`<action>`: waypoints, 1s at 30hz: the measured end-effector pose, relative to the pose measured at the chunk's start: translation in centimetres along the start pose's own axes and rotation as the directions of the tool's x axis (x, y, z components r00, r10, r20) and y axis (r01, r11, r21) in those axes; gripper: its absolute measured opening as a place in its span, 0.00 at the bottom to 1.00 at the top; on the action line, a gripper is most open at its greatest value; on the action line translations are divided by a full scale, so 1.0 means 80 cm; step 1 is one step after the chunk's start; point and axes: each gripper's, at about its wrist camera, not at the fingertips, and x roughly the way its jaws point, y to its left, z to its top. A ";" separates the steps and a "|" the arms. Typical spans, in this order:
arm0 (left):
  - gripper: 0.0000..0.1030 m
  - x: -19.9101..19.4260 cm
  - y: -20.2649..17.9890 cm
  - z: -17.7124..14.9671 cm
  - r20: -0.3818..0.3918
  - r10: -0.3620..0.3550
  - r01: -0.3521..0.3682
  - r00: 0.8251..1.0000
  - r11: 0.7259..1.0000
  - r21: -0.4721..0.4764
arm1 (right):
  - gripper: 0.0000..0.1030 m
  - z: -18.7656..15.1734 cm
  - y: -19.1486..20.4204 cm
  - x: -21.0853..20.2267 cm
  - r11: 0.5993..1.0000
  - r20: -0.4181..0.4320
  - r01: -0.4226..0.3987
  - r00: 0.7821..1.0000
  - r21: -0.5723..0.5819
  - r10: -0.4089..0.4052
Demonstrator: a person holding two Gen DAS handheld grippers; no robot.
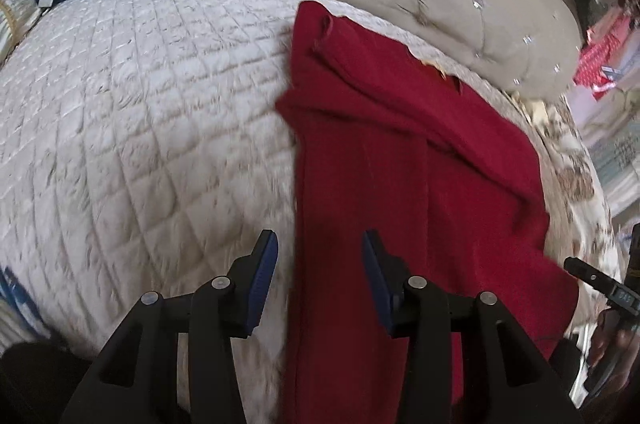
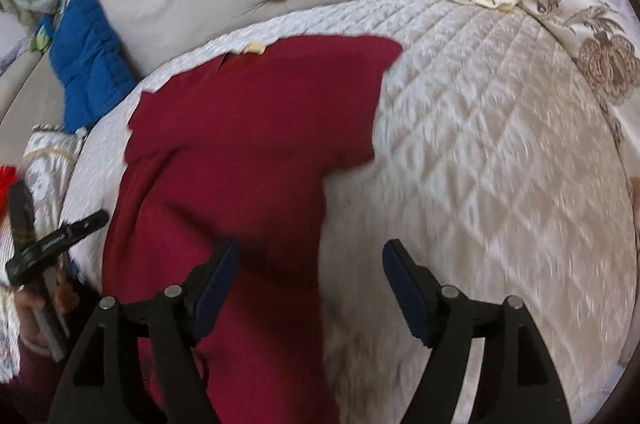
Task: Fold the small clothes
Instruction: 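Grasp the sweater hem with both tools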
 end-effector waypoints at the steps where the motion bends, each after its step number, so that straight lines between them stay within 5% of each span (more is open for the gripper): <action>1: 0.21 -0.006 -0.002 -0.010 -0.005 0.001 -0.001 1.000 1.000 0.018 | 0.78 -0.011 -0.001 -0.007 1.000 -0.002 -0.009 1.000 0.000 0.009; 15: 0.21 -0.031 -0.011 -0.119 -0.209 0.022 -0.002 0.978 0.995 0.097 | 0.82 -0.109 -0.009 -0.035 0.998 -0.040 -0.047 0.998 0.044 0.048; 24: 0.21 -0.012 -0.019 -0.144 -0.316 0.010 0.020 0.949 0.996 0.092 | 0.82 -0.133 0.003 -0.005 0.998 -0.100 -0.062 0.993 0.023 0.064; 30: 0.21 0.007 -0.031 -0.154 -0.381 -0.002 0.044 0.925 0.994 0.103 | 0.82 -0.141 0.002 -0.001 0.997 -0.049 -0.066 0.996 0.046 0.068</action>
